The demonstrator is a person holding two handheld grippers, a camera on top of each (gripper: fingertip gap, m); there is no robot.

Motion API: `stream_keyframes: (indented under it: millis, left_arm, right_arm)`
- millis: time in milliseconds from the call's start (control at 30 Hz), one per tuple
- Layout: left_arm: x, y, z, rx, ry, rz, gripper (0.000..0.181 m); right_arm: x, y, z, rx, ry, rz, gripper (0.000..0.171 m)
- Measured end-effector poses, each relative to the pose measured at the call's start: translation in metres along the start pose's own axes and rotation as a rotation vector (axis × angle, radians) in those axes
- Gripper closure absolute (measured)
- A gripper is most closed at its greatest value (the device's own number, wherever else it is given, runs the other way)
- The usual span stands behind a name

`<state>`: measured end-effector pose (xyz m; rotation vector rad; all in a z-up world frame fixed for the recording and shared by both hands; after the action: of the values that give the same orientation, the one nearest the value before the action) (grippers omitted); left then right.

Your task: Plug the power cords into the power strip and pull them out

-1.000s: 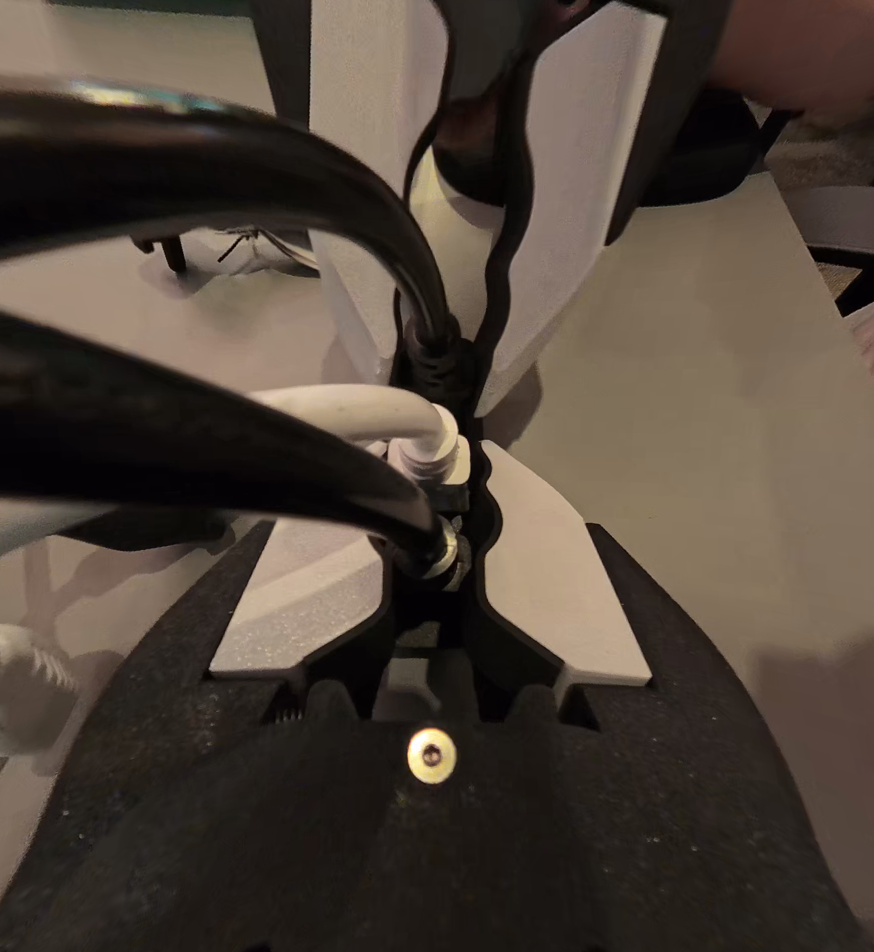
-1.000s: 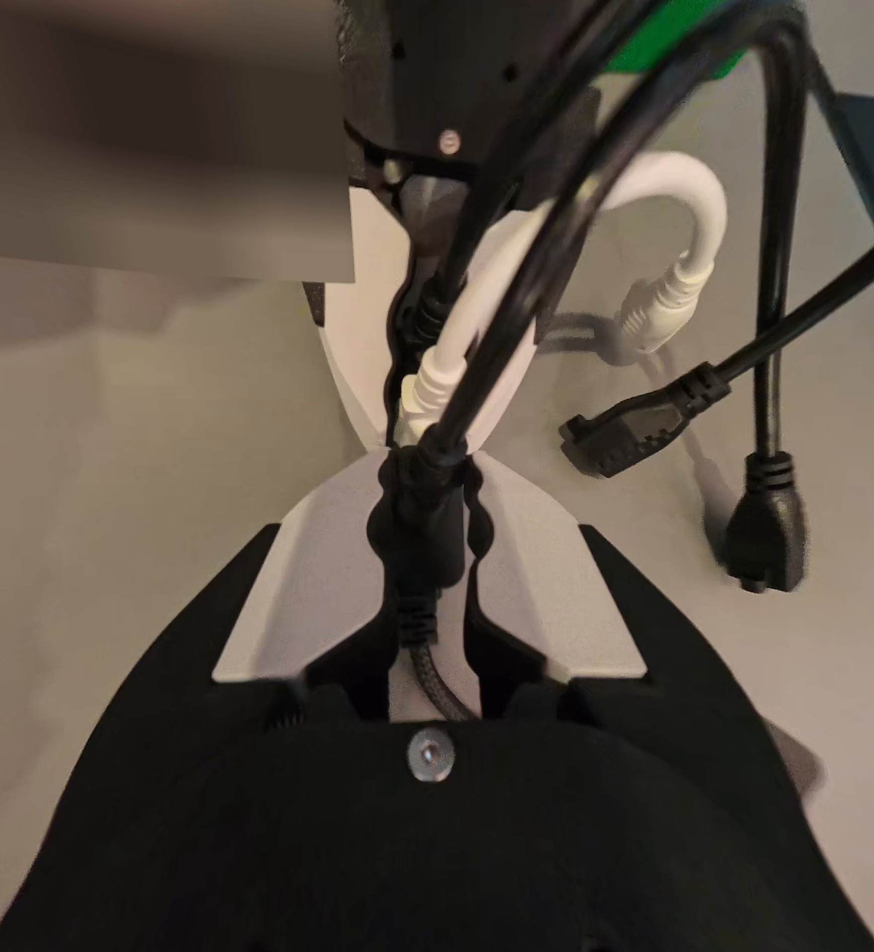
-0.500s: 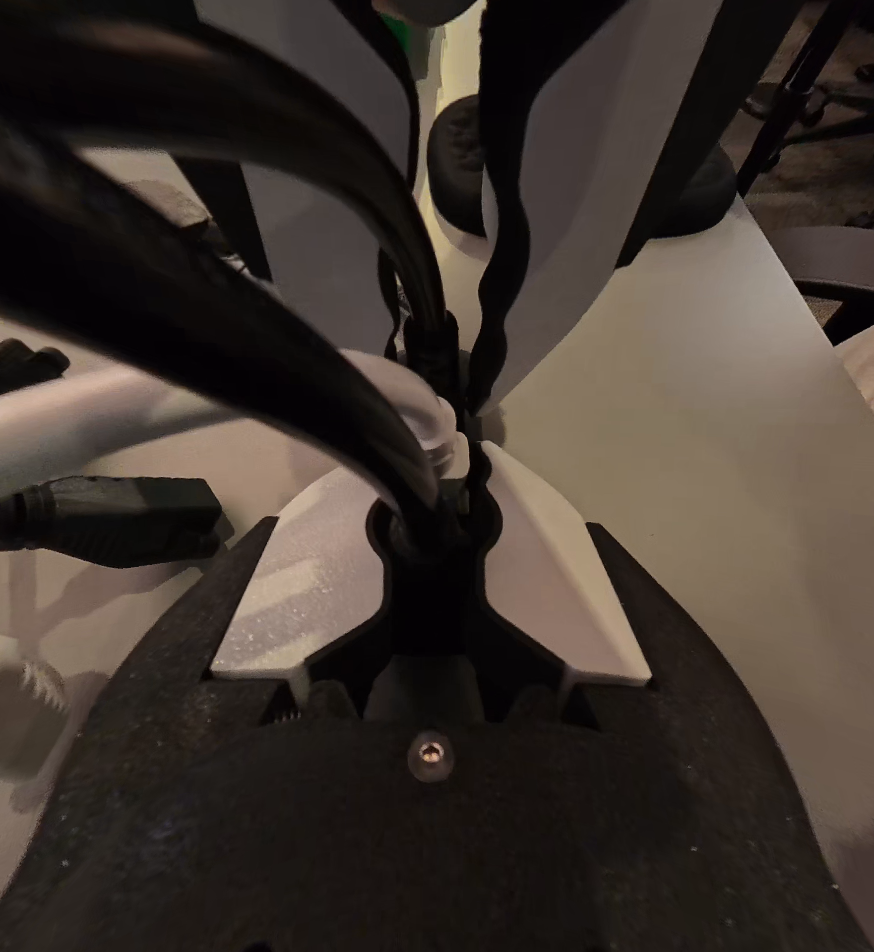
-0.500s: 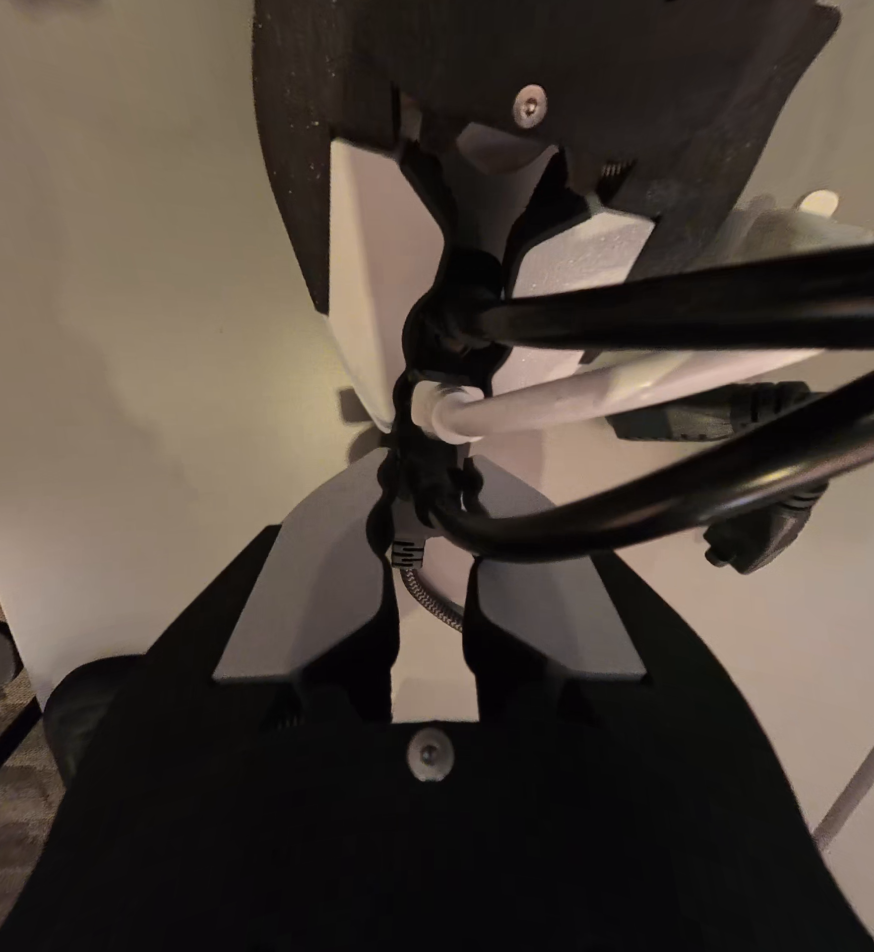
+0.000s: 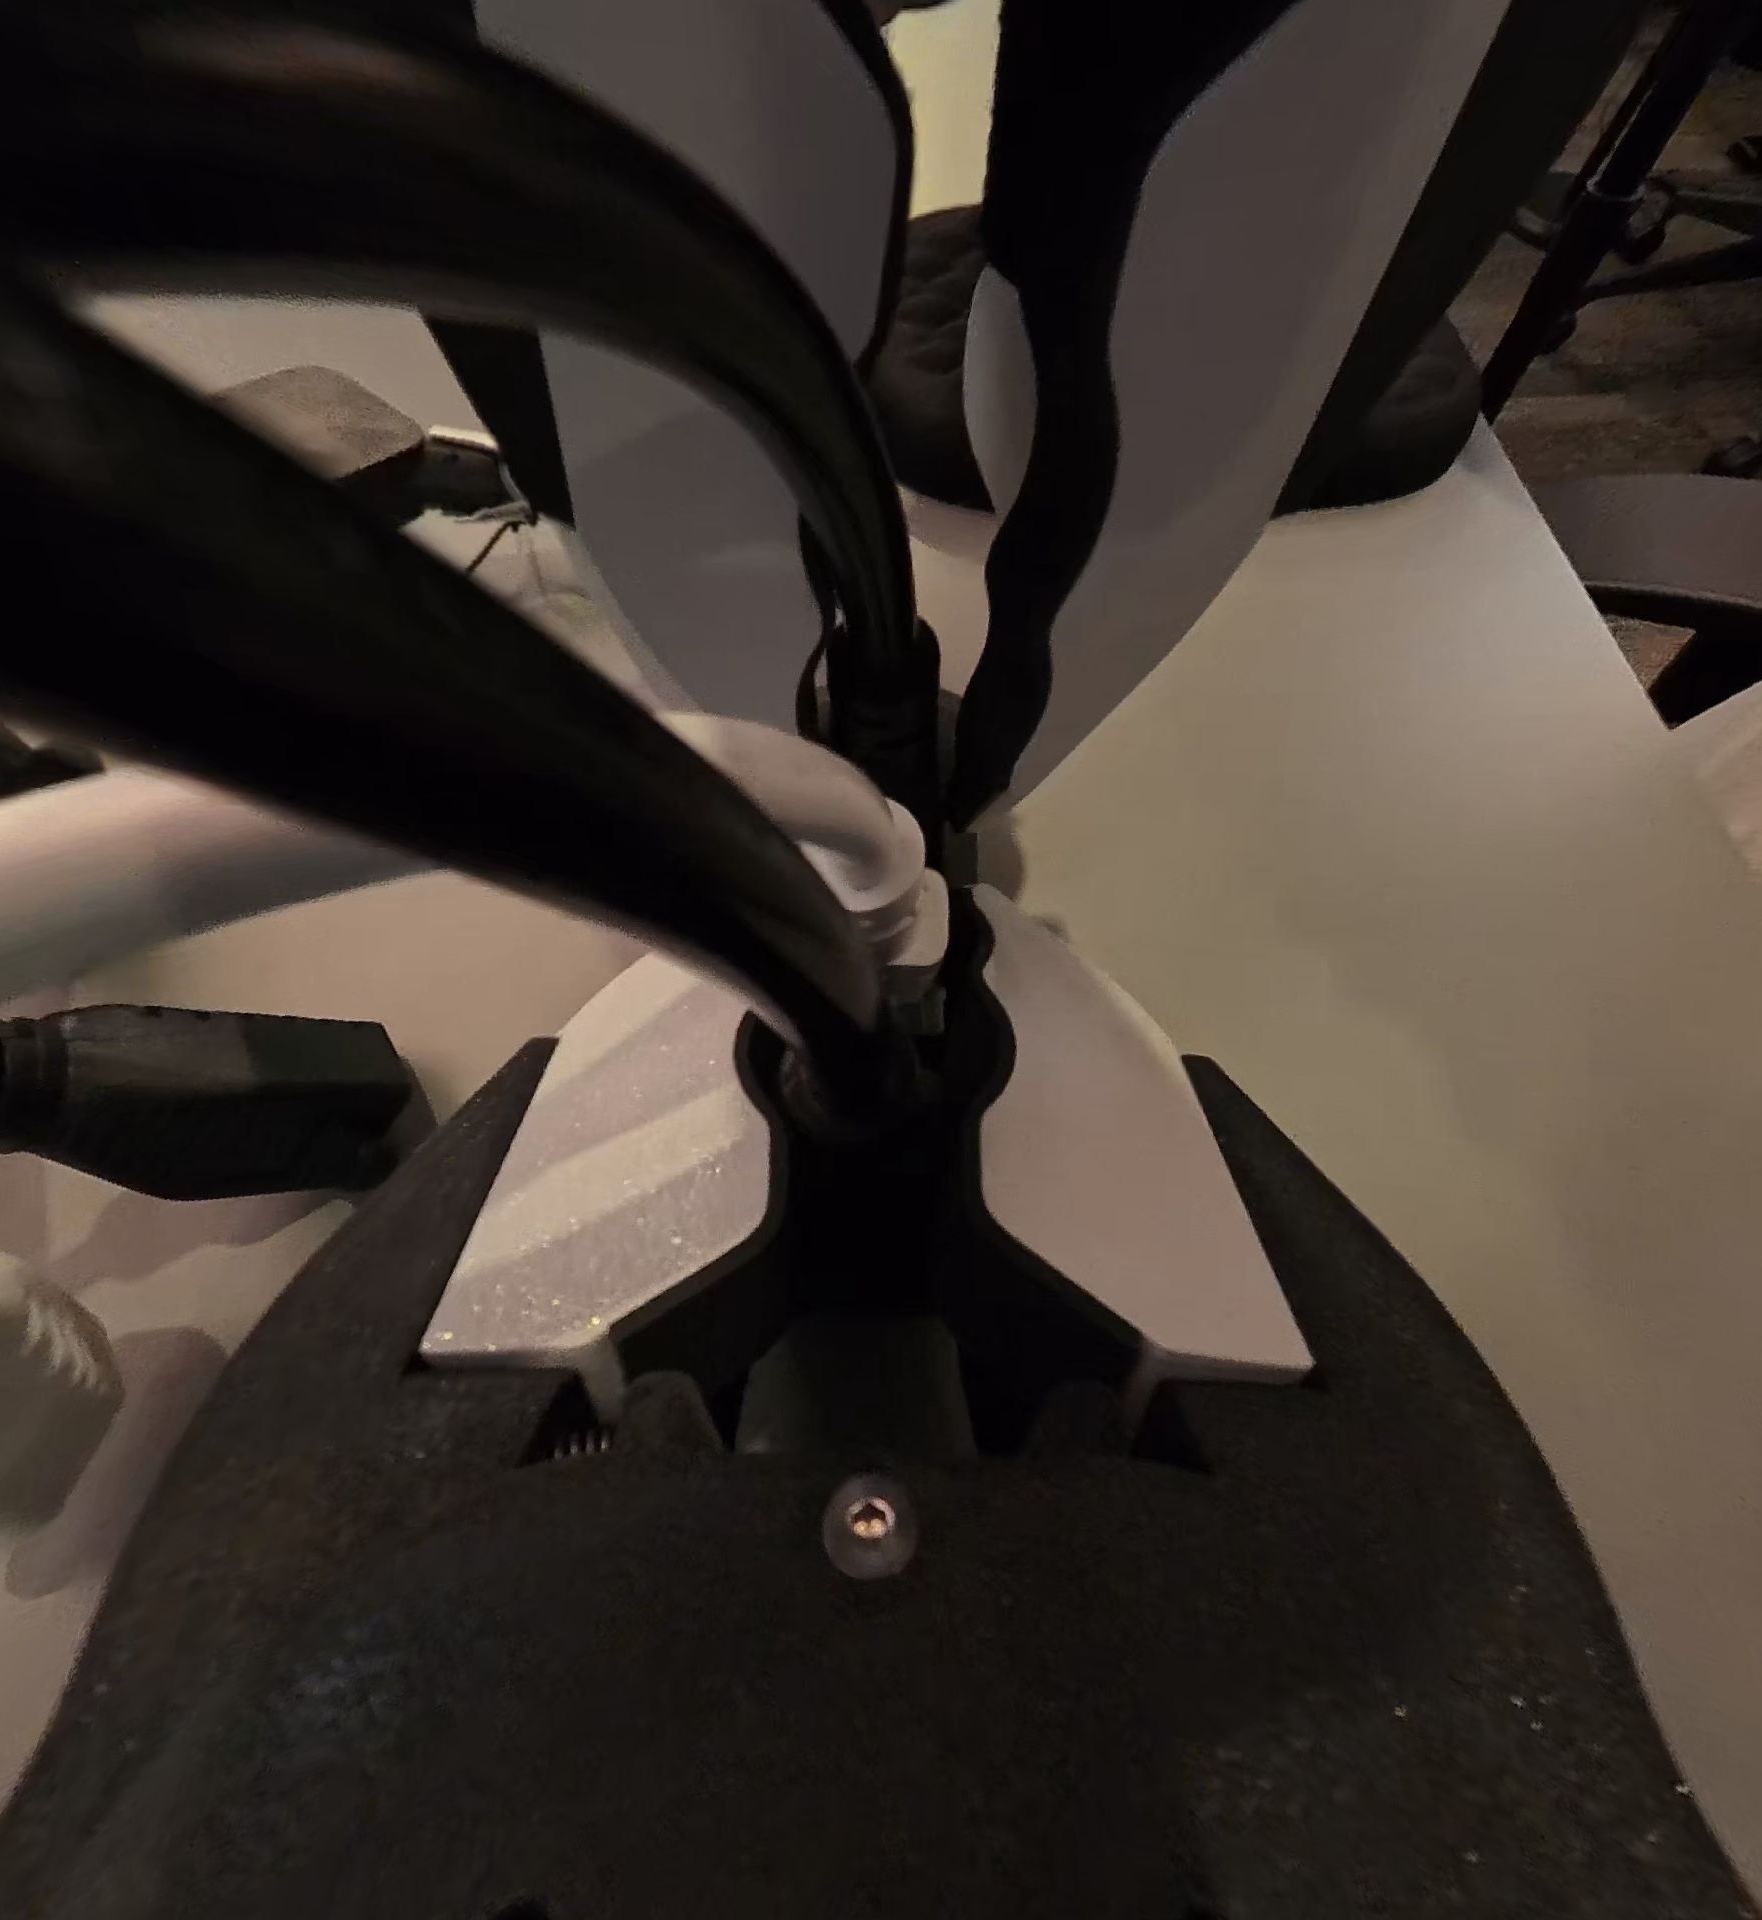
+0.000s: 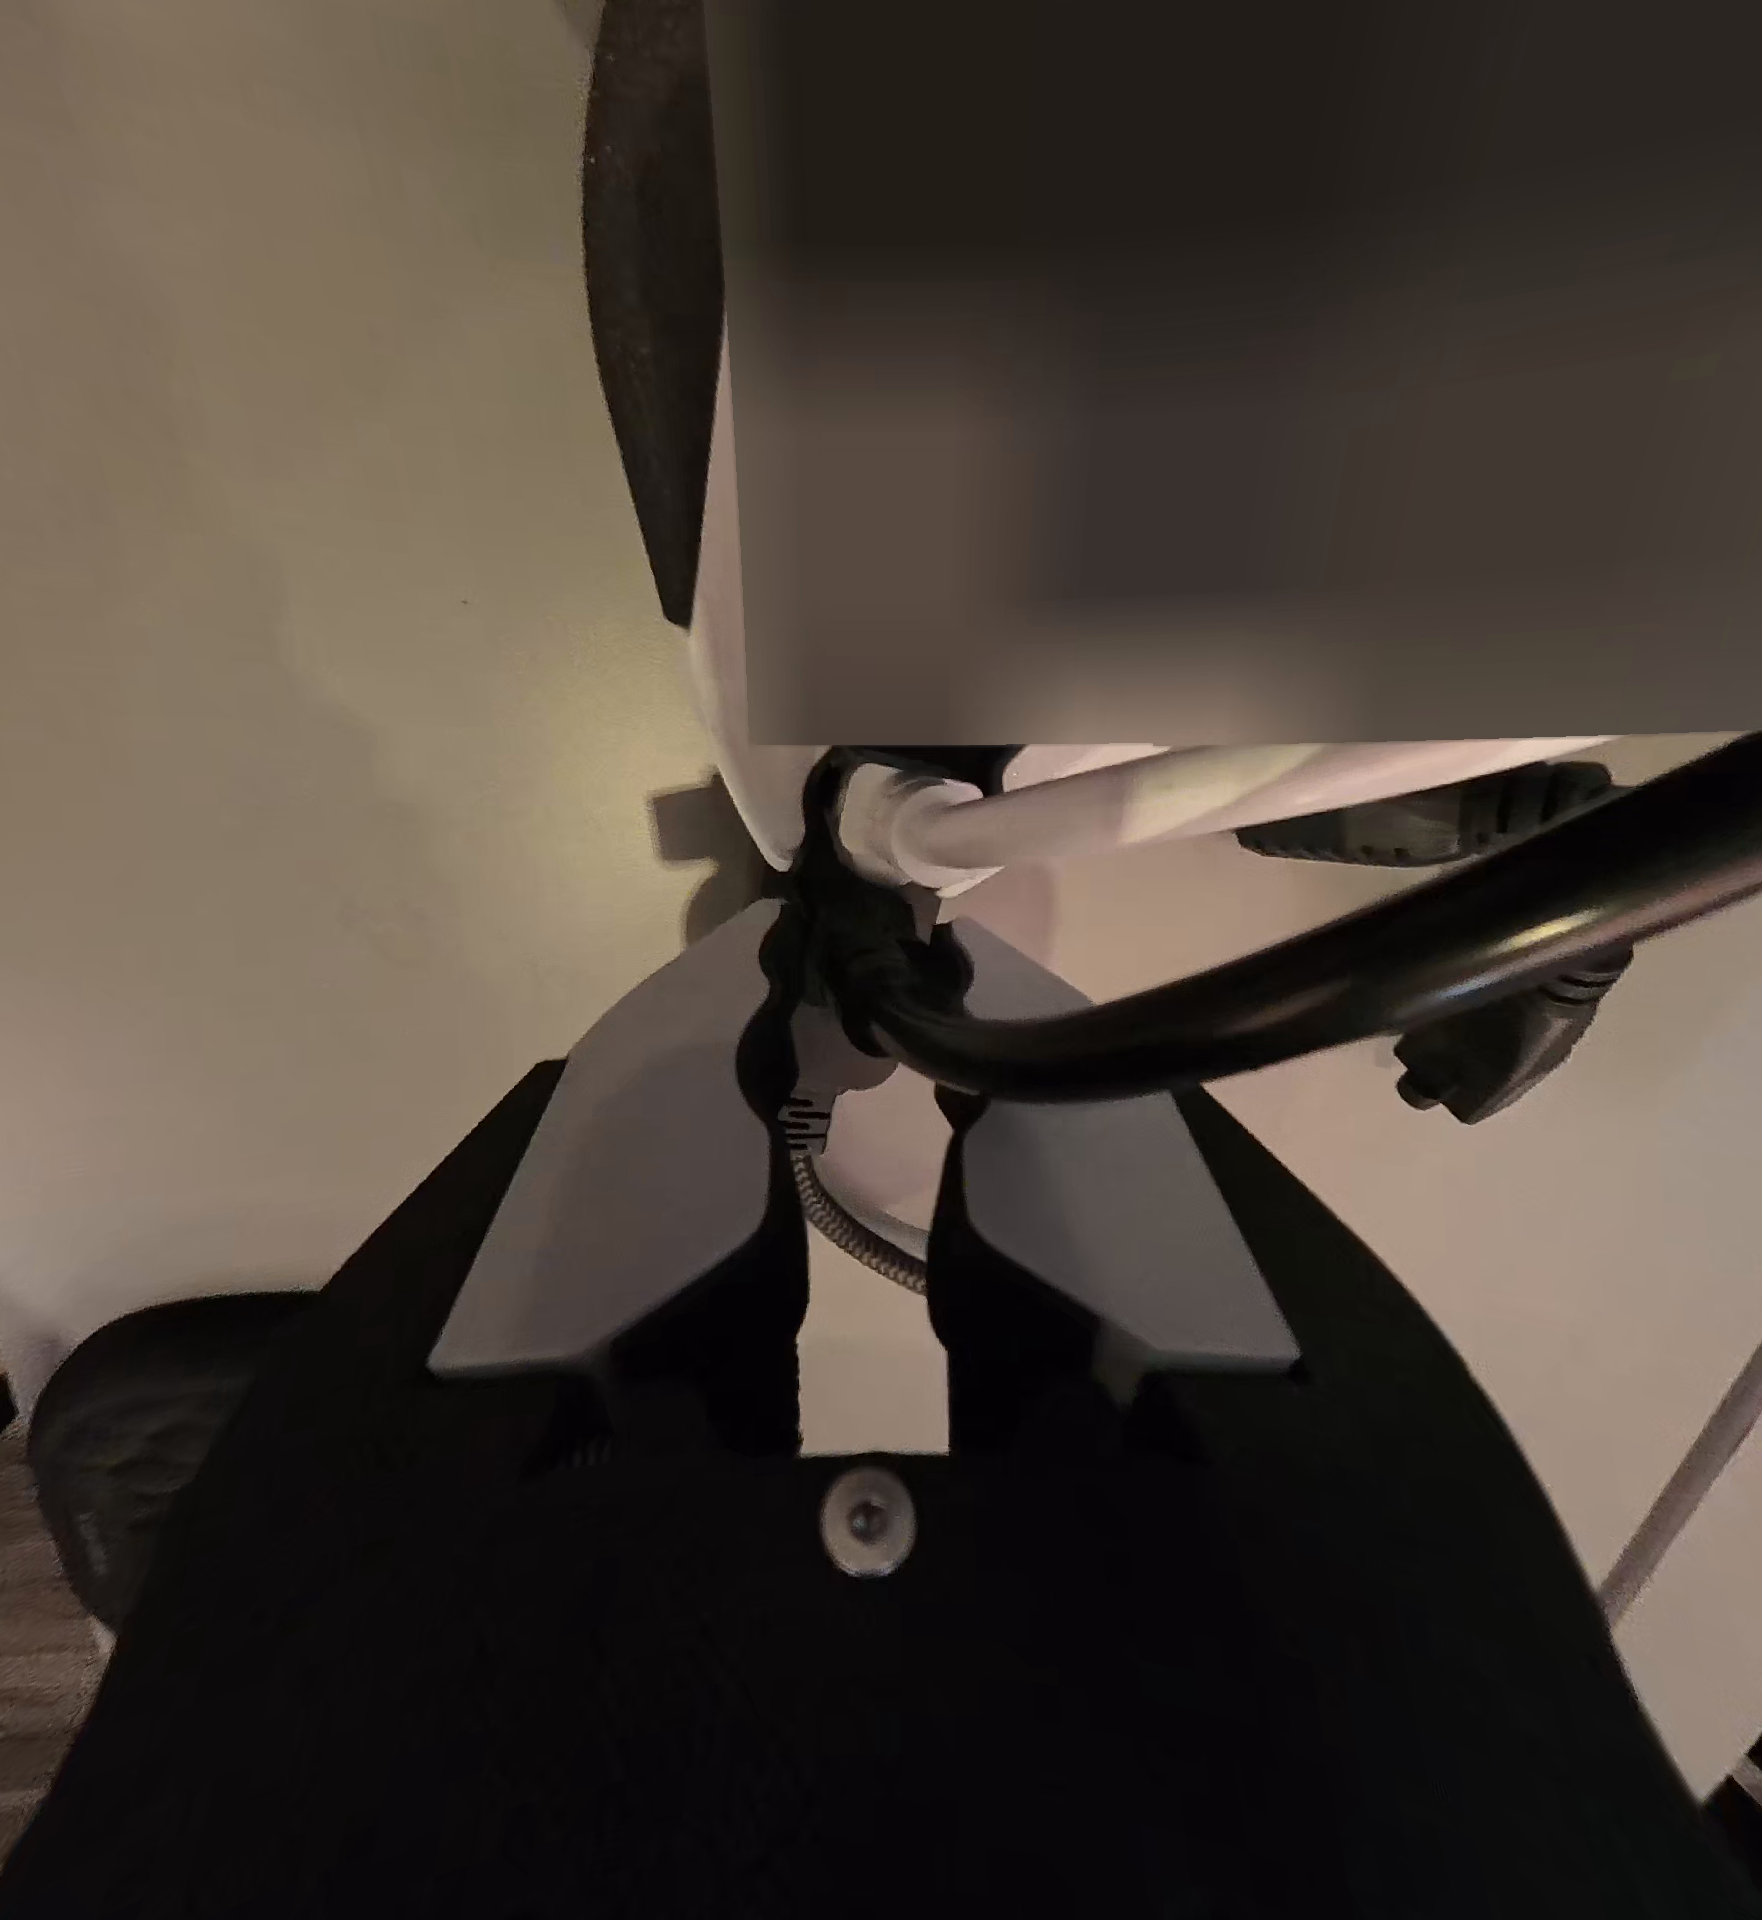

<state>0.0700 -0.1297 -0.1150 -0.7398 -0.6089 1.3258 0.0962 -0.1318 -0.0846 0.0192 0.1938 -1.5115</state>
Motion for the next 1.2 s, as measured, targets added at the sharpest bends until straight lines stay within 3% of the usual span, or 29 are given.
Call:
stream_keyframes:
  millis: [33,300,433,667,1200]
  left_arm:
    - [0.000,-0.001,0.000,-0.007,-0.007,0.006,0.152]
    - [-0.004,0.000,-0.001,0.042,-0.030,-0.051,0.153]
    - [-0.009,-0.002,-0.002,0.019,0.050,-0.016,0.141]
    - [-0.004,0.000,-0.002,0.036,-0.021,-0.066,0.153]
    - [-0.004,0.005,0.007,0.037,0.040,-0.029,0.152]
  right_arm:
    - [0.000,0.000,0.001,0.001,-0.005,0.000,0.149]
    - [0.004,0.002,-0.003,-0.065,0.003,-0.021,0.147]
    - [0.005,0.003,-0.004,-0.102,0.027,-0.057,0.146]
    - [0.006,0.004,-0.012,-0.049,0.031,-0.022,0.142]
    - [0.008,0.014,-0.020,-0.021,-0.084,-0.074,0.142]
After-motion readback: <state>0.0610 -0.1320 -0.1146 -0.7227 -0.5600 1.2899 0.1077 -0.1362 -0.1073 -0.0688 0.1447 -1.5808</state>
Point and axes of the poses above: each gripper's, where its closed fingertips meet, z back along the fingers, y out of its underside, x = y × z across the jaws, the point moved 3 cm from there along z, back along the fingers, and after that the axes turned 6 degrees about x, right-handed, at the moved point
